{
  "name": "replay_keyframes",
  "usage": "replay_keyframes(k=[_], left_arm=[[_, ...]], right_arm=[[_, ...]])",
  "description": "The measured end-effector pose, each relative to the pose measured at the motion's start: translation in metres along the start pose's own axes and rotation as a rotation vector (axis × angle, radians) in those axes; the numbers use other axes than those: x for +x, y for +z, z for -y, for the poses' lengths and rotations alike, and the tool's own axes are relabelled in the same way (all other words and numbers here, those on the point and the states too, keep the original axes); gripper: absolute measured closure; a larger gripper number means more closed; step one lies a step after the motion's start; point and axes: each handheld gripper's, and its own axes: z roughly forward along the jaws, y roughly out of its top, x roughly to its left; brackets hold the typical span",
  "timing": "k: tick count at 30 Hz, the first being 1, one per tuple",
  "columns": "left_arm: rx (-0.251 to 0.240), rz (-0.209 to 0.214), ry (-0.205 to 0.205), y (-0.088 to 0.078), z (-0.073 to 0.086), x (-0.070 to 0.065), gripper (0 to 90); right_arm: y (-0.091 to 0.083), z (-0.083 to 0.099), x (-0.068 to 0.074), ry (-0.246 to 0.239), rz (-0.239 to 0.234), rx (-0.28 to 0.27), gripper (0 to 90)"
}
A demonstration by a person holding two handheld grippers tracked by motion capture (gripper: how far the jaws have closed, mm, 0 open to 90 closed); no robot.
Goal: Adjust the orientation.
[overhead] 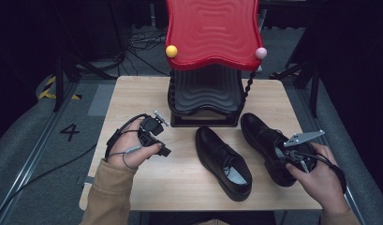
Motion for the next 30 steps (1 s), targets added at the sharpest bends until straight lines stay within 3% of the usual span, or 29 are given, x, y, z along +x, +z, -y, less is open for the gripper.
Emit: replay_keyframes(k=[9,16,21,24,29,30], left_arm=[[0.000,0.001,0.003,0.000,0.000,0.000,62.3],[-0.003,-0.005,-0.012,-0.002,0.005,0.001,62.2],[-0.005,-0.010,-0.029,-0.005,0.012,0.002,62.1],[-0.009,-0.016,-0.040,-0.007,0.017,0.003,62.2],[-0.011,-0.022,-0.051,-0.007,0.022,0.005,60.7],[-0.011,-0.021,-0.056,-0.007,0.023,0.006,60.6]], right_arm=[[0.004,-0.004,0.015,-0.109,-0.020,0.021,85.6],[0.013,-0.011,0.023,-0.150,-0.069,0.018,85.5],[0.032,-0.019,0.028,-0.187,-0.064,0.022,85.4],[0.046,-0.023,0.032,-0.201,-0.048,0.058,85.2],[0.052,-0.025,0.029,-0.176,-0.106,0.070,82.5],[0.052,-0.024,0.024,-0.151,-0.133,0.069,82.2]])
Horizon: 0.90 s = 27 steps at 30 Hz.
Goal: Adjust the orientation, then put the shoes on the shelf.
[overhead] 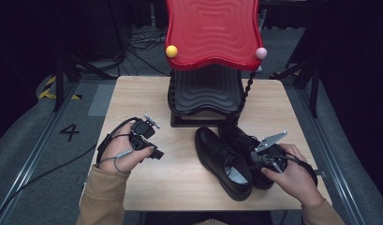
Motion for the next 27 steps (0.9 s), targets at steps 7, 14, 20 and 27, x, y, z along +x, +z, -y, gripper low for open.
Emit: replay_keyframes(k=[7,14,20,27], left_arm=[[0.003,0.001,-0.001,0.001,-0.001,0.000,60.6],[0.003,0.005,0.006,0.002,-0.004,0.001,60.3],[-0.004,0.007,0.008,0.002,-0.005,0.001,60.2],[-0.001,0.001,0.007,0.004,-0.006,0.000,60.2]], right_arm=[[0.018,-0.005,0.006,-0.005,0.057,0.072,82.3],[0.018,0.001,-0.001,0.068,0.040,0.038,63.7],[-0.004,0.007,-0.007,0.179,0.022,-0.030,54.6],[-0.021,0.008,-0.006,0.306,-0.004,-0.132,46.0]])
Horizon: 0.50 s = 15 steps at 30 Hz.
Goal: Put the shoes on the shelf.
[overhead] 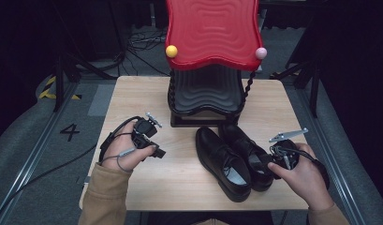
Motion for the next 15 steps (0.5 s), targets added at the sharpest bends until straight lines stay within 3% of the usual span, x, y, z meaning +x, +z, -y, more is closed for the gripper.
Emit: replay_keyframes(k=[3,5,10,15], left_arm=[[0.003,-0.004,-0.003,-0.001,0.001,0.000,60.2],[0.000,-0.003,-0.011,-0.001,0.003,0.001,60.1],[0.002,-0.010,-0.025,-0.001,0.006,0.000,59.9],[0.002,-0.012,-0.035,-0.002,0.011,0.002,59.8]], right_arm=[[0.007,-0.002,0.002,0.018,0.014,0.008,45.9],[0.025,-0.006,0.006,0.037,0.036,0.035,43.8],[0.048,-0.013,0.012,0.019,0.044,0.074,43.5],[0.069,-0.021,0.016,-0.004,0.064,0.096,53.7]])
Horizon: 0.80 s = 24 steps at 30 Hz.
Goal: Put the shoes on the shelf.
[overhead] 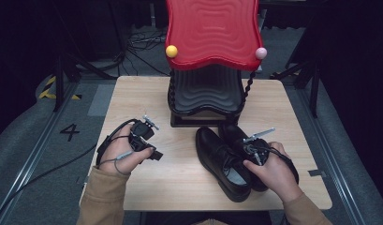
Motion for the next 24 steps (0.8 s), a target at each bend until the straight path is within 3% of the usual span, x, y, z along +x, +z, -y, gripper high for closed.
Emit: replay_keyframes(k=[3,5,8,13,16,19,22,24], left_arm=[[0.002,-0.006,-0.010,-0.001,0.003,0.001,59.8],[-0.003,-0.007,-0.014,-0.001,0.005,0.002,59.8],[0.001,-0.008,-0.024,-0.002,0.007,0.002,59.8],[-0.005,-0.010,-0.028,-0.003,0.011,0.003,59.7],[-0.008,-0.009,-0.031,-0.004,0.011,0.004,59.6],[-0.005,-0.007,-0.033,-0.002,0.009,0.005,59.6],[0.002,-0.002,-0.027,0.001,0.007,0.004,59.5],[0.001,0.002,-0.024,0.001,0.006,0.004,59.5]], right_arm=[[0.007,-0.005,0.004,-0.012,0.072,0.020,67.4],[0.007,-0.007,0.004,-0.004,0.065,-0.008,74.4],[0.007,-0.011,0.007,-0.009,0.072,-0.032,74.9],[0.011,-0.014,0.008,0.009,0.082,-0.008,75.7],[0.014,-0.014,0.007,0.023,0.073,0.039,73.2],[0.015,-0.015,0.005,-0.010,0.063,0.058,73.2],[0.017,-0.018,0.011,-0.064,0.093,0.100,71.0],[0.019,-0.024,0.013,-0.046,0.115,0.146,71.8]])
